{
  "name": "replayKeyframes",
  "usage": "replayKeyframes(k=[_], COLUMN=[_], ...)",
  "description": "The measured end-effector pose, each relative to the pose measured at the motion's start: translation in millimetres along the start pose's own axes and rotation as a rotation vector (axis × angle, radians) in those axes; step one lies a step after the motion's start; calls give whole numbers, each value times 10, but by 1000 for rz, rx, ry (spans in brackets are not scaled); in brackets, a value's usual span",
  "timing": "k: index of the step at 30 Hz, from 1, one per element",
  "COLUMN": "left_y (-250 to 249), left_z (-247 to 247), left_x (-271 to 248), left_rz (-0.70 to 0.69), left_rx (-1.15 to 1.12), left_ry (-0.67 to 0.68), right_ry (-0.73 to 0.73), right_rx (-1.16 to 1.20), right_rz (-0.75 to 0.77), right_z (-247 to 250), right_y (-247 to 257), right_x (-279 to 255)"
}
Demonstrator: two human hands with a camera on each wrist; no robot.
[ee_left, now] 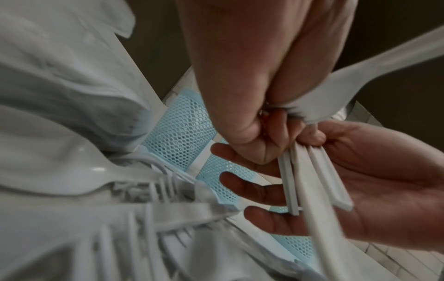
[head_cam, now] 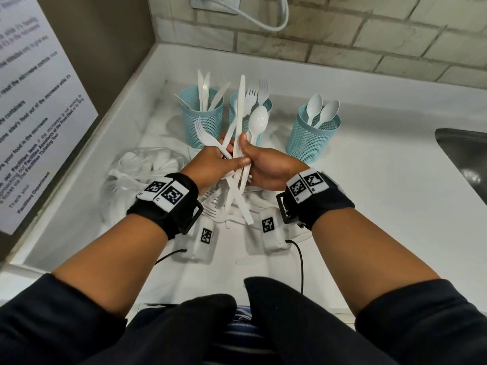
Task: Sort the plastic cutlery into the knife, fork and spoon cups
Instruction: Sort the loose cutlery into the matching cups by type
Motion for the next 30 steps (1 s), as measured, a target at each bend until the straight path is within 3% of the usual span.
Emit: replayKeyframes(k=[6, 14, 20, 22, 25, 27, 30], left_y=[-31, 42, 32, 15, -26, -36, -25], left_z=[-42, 56, 67, 70, 85, 116, 156], left_x=[2, 17, 25, 29, 47, 58, 62], left_rz=[2, 44, 59, 58, 19, 7, 12], left_rx=[-37, 7, -22, -22, 16, 76, 70], left_ry=[46, -22, -24, -38, -75, -107, -136], right_ry=[-64, -399, -433, -445, -401, -327, -178], right_rx=[-35, -108, -69, -161, -421, -558, -686], right_rz=[-9, 101, 152, 104, -129, -295, -348], right_z=[118, 441, 474, 446, 337, 250, 91], right_y=[37, 243, 326, 352, 346, 306, 278], right_x=[-25, -160, -210, -227, -275, -319, -336])
Point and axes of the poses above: each hand's wrist, its own x-axis towards the middle knuckle, its own z-axis out of the back of the hand, y = z × x, the point moved 7 cm from there along x, towards the middle knuckle, and after that the axes turned 8 degrees about -z, right-handed, at the moved point
